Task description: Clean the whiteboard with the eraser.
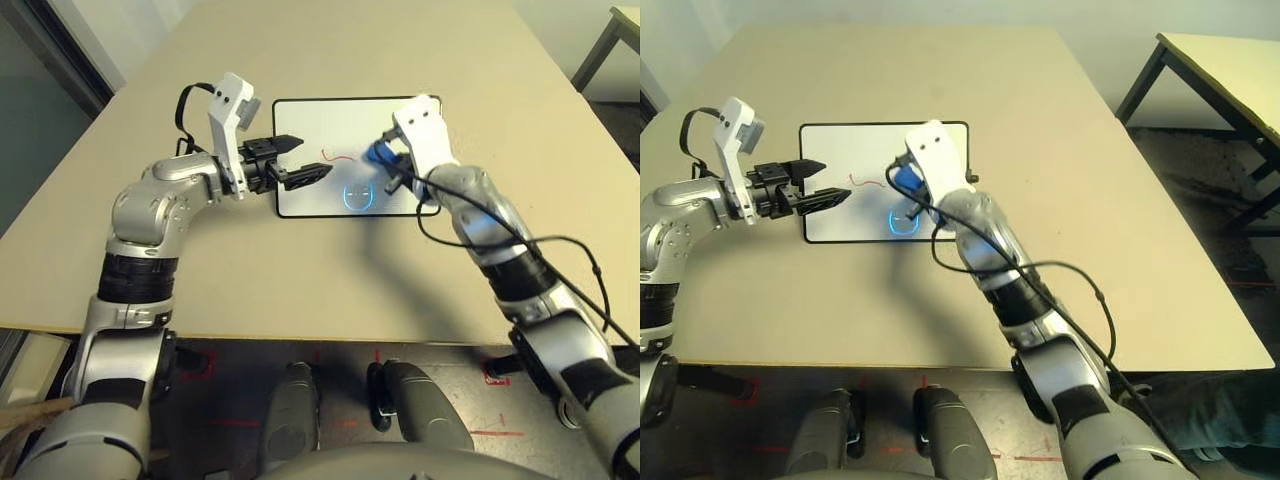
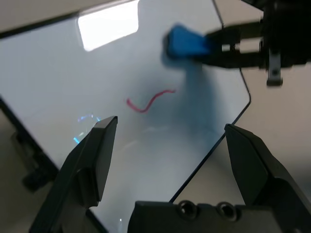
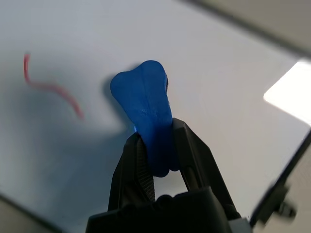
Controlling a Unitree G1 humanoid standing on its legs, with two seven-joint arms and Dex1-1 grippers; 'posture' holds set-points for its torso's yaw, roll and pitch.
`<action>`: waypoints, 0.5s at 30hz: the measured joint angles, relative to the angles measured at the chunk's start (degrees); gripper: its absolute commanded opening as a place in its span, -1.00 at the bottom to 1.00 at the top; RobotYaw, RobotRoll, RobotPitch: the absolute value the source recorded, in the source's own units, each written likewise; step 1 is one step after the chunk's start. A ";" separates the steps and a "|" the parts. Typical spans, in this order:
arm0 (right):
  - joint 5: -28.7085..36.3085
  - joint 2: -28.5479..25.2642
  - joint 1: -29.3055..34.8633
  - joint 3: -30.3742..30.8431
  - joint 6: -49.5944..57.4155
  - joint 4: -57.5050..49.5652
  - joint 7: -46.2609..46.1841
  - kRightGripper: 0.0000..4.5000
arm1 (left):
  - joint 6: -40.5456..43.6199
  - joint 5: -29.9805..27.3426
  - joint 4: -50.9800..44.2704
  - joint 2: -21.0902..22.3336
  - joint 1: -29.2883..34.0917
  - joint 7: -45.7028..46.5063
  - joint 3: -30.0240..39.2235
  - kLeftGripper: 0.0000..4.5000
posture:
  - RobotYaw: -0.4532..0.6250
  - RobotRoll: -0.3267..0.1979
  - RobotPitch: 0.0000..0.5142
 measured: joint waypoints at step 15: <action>-2.86 0.55 7.31 10.79 -0.87 -5.18 7.44 -0.65 | 0.35 -0.25 -0.63 0.89 1.73 0.49 0.06 1.00 | -0.13 0.25 -0.48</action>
